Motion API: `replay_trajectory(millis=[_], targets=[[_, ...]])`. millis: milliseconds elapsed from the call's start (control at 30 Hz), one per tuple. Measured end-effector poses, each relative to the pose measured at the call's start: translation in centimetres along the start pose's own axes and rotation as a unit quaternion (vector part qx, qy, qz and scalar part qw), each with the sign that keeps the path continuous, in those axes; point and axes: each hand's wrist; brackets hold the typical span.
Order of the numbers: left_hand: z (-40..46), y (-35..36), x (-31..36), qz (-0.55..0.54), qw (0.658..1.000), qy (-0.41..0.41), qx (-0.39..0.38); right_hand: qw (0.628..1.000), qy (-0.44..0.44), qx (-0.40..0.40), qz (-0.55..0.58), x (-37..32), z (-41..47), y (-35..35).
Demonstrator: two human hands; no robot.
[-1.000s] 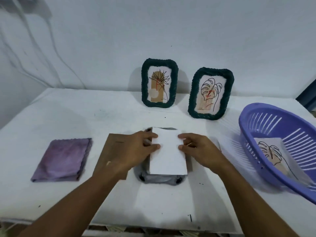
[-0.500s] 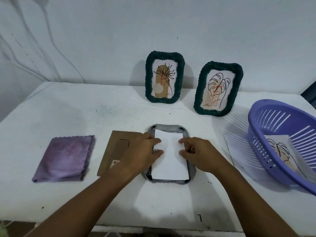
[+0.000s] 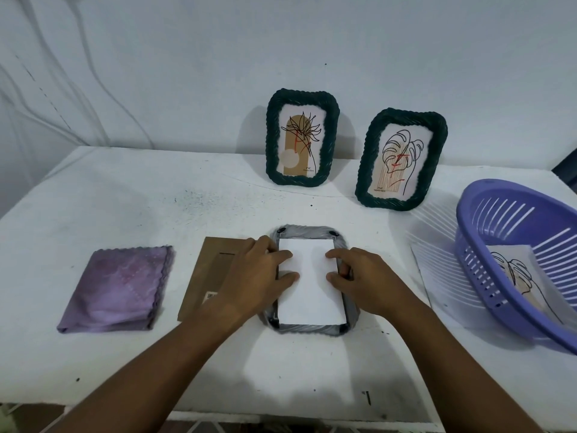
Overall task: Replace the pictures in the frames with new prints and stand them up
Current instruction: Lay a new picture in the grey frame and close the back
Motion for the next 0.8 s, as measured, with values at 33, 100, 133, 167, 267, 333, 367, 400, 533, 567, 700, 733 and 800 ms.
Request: replay_trajectory(millis=[33,100,133,167,267,333,367,400,533,567,700,733,800], targets=[[0.03,0.03,-0.03,0.001,1.000,0.004,-0.002,1.000,-0.002,0.001,-0.001,0.00,-0.03,0.03],[0.07,0.04,-0.06,0.006,1.000,0.013,-0.003,1.000,-0.006,0.004,-0.004,-0.03,-0.11,0.09],[0.11,0.04,-0.07,0.007,1.000,0.018,-0.002,1.000,-0.007,0.005,-0.006,-0.04,-0.15,0.12],[0.14,0.02,-0.08,0.009,1.000,0.021,-0.001,1.000,-0.007,0.006,-0.008,-0.05,-0.18,0.15],[0.22,-0.02,-0.13,0.019,1.000,0.024,-0.003,1.000,-0.008,0.008,-0.011,-0.12,-0.18,0.23],[0.28,-0.03,-0.15,0.023,0.999,0.024,-0.005,1.000,-0.013,0.006,-0.016,-0.18,-0.12,0.26],[0.30,-0.04,-0.17,0.023,0.999,0.025,-0.005,1.000,-0.015,0.005,-0.019,-0.20,-0.09,0.26],[0.32,-0.06,-0.17,0.022,0.999,0.026,-0.006,1.000,-0.016,0.005,-0.021,-0.18,-0.05,0.27],[0.44,-0.01,-0.25,0.017,1.000,0.025,-0.005,1.000,-0.019,0.003,-0.022,-0.18,0.05,0.33],[0.48,0.03,-0.25,0.013,1.000,0.024,-0.004,1.000,-0.020,0.002,-0.022,-0.19,0.08,0.34],[0.57,0.29,-0.23,0.008,1.000,0.017,0.000,0.999,-0.023,0.003,-0.023,-0.08,0.16,0.32],[0.61,0.35,-0.24,0.005,1.000,0.016,0.000,0.999,-0.024,0.005,-0.022,-0.03,0.16,0.31],[0.65,0.34,-0.23,0.007,1.000,0.016,-0.001,0.999,-0.024,0.007,-0.020,0.00,0.16,0.28]])
Point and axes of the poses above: each hand's wrist, its own z-axis towards the middle knuckle, its own y-axis out of the palm, x = y × z, and after that the axes turned 14 degrees about z, right-handed
